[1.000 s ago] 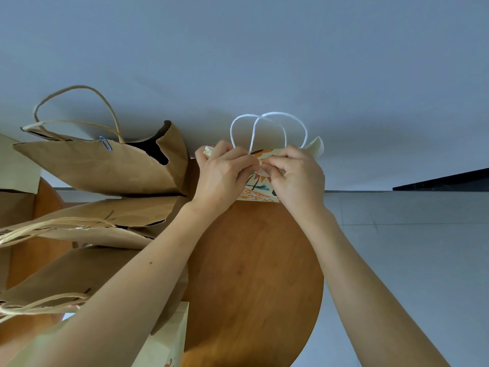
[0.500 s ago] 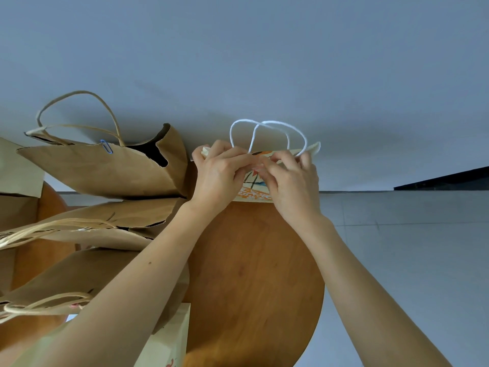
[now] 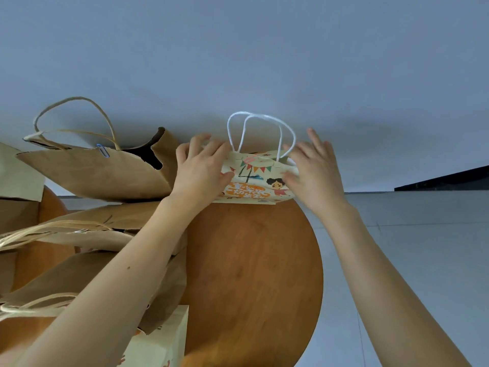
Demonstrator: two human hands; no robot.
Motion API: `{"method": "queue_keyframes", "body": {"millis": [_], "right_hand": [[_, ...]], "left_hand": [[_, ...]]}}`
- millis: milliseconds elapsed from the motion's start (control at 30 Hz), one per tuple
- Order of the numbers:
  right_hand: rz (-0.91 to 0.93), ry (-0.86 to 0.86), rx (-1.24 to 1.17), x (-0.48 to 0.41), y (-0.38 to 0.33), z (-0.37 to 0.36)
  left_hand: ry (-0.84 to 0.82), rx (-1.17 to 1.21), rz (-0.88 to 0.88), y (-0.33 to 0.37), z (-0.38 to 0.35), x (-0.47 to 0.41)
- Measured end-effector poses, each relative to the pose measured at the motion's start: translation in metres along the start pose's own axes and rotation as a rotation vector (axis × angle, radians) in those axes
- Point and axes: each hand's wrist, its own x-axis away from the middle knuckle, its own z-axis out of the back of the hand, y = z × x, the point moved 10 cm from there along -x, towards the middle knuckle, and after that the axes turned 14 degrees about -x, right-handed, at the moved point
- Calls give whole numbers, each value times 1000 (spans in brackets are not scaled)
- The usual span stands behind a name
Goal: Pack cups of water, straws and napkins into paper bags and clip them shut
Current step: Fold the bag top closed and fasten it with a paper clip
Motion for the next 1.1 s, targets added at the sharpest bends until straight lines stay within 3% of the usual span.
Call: {"method": "queue_keyframes", "body": {"millis": [167, 633, 800, 1100], "right_hand": [[-179, -41, -16, -1, 12, -10], [-268, 118, 25, 95, -20, 66], [-334, 170, 54, 169, -44, 93], [-379, 218, 54, 306, -77, 116]], "left_hand": [[119, -14, 62, -5, 12, 1], [232, 60, -58, 42, 103, 59], [-24, 59, -88, 67, 107, 103], [34, 59, -157, 120, 148, 221]]}}
